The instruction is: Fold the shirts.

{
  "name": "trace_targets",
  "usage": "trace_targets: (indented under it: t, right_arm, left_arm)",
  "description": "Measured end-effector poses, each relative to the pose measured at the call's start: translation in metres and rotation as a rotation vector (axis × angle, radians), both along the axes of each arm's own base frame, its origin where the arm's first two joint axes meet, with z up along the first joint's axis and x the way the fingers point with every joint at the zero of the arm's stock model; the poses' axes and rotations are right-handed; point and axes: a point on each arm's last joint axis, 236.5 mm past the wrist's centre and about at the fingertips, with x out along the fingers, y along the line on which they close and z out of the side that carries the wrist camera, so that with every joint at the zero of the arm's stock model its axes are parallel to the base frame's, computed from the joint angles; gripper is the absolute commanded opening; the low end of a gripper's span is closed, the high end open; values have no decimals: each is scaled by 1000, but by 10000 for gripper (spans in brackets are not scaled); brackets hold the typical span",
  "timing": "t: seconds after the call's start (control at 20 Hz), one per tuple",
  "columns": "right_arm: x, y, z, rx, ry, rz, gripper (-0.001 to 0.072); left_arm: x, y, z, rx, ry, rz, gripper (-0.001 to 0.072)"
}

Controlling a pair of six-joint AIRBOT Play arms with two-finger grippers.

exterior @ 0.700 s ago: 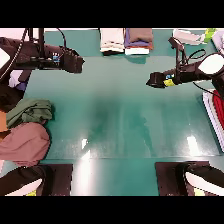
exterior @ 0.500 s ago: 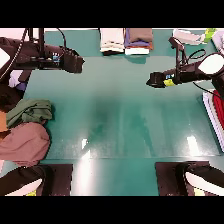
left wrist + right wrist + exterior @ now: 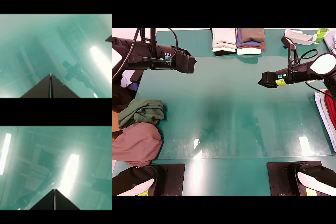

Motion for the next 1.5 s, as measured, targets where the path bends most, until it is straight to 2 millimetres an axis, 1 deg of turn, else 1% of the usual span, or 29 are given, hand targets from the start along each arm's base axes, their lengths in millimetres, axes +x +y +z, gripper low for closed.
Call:
trace_targets:
  t: [0.05,0.1,0.15,0.2,0.25,0.35,0.45,0.5,0.6,0.65,0.75,0.85,0.95,1.15,1.2,1.25,1.3,1.35,1.45,1.5]
  right_arm:
    - [0,0,0,0,0,0,21]
    - [0,0,0,0,0,0,21]
    - [0,0,0,0,0,0,21]
    - [0,0,0,0,0,0,21]
    - [0,0,0,0,0,0,21]
    - [0,0,0,0,0,0,21]
    - [0,0,0,0,0,0,21]
    - [0,0,0,0,0,0,21]
    - [0,0,0,0,0,0,21]
    - [0,0,0,0,-1,0,21]
    - [0,0,0,0,-1,-1,21]
    - [0,0,0,-1,-1,-1,21]
    - [0,0,0,-1,-1,-1,21]
    - [0,0,0,0,-1,0,21]
    - [0,0,0,-1,-1,0,21]
    - [0,0,0,0,-1,0,21]
    - [0,0,0,-1,-1,0,21]
    - [0,0,0,0,-1,-1,21]
    - [1,0,1,1,-6,-2,21]
    - [1,0,4,3,-16,-4,21]
  left_arm:
    - [2,0,2,-3,-10,3,25]
    - [5,5,1,14,-20,12,26]
    - [10,19,-2,54,-25,43,26]
    - [16,40,-10,110,-9,97,26]
    - [21,67,-20,169,21,162,26]
    - [26,138,-46,297,115,322,26]
    - [17,202,-79,395,245,454,28]
    - [8,230,-98,434,318,509,61]
    - [-13,275,-139,490,461,593,633]
    - [-24,293,-159,507,523,627,670]
    - [-39,316,-194,521,603,667,669]
    - [-49,329,-224,525,643,689,669]
    - [-51,335,-246,524,647,695,669]
    - [-46,336,-276,494,645,703,668]
    - [-45,335,-281,483,651,702,638]
    - [-45,331,-286,464,660,701,437]
    - [-44,328,-289,445,666,700,200]
    - [-44,325,-291,433,672,698,28]
    - [-44,322,-292,415,681,699,25]
    - [-42,322,-288,408,676,702,25]
